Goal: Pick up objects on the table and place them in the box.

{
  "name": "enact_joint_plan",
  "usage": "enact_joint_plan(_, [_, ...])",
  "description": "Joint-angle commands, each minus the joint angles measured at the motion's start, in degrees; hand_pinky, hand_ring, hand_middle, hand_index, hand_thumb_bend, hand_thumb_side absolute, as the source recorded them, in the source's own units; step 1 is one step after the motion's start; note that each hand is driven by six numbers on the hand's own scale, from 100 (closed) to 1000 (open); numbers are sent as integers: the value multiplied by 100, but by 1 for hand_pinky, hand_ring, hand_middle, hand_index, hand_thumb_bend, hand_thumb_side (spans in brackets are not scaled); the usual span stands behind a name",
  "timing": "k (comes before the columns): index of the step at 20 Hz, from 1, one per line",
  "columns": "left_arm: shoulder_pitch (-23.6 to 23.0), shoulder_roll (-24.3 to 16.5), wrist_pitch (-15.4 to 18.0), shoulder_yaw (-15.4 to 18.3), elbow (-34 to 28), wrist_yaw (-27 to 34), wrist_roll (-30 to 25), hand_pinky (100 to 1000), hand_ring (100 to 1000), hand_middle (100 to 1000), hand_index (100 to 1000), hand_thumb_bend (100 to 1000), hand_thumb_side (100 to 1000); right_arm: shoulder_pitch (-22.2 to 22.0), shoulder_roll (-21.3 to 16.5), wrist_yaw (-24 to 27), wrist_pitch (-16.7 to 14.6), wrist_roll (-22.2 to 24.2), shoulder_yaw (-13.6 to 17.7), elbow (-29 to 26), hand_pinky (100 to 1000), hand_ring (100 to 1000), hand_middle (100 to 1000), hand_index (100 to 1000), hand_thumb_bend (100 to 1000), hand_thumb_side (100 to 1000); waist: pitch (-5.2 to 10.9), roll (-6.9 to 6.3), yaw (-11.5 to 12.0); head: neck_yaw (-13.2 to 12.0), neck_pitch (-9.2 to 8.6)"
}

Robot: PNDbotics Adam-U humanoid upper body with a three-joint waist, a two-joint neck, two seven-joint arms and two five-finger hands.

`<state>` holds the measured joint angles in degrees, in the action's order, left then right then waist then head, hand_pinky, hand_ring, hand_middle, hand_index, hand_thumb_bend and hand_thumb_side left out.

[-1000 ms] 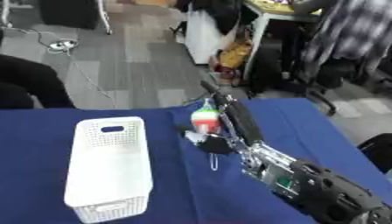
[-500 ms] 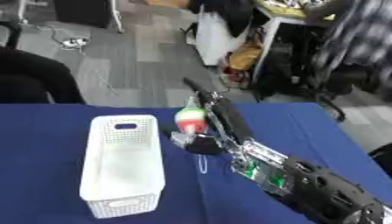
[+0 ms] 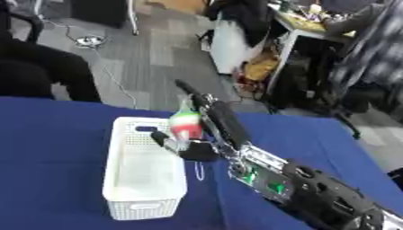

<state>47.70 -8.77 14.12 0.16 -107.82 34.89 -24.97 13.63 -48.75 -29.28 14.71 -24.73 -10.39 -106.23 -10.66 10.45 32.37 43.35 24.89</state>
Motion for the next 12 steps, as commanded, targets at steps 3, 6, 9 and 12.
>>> enact_joint_plan(3, [117, 7, -50, -34, -123, 8, 34, 662, 785, 883, 800, 156, 930, 44, -152, -80, -15, 12, 96, 55, 100, 100, 100, 1000, 540, 747, 127, -42, 20, 121, -103])
enact_joint_plan(6, [132, 26, -71, -33, -132, 8, 31, 662, 785, 883, 800, 156, 931, 60, -141, -61, -51, -43, 111, 131, 100, 100, 100, 1000, 547, 745, 98, -21, 54, 224, -140])
enact_joint_plan(9, [176, 70, -117, -28, -153, 2, 29, 662, 785, 884, 799, 158, 933, 84, -129, -32, -98, -138, 131, 194, 100, 100, 100, 1000, 548, 746, 40, 38, 136, 346, -243])
enact_joint_plan(12, [232, 123, -182, -29, -189, -1, 43, 662, 785, 884, 799, 159, 934, 97, -122, 9, -131, -230, 157, 245, 100, 100, 100, 1000, 550, 745, -7, 108, 233, 463, -336])
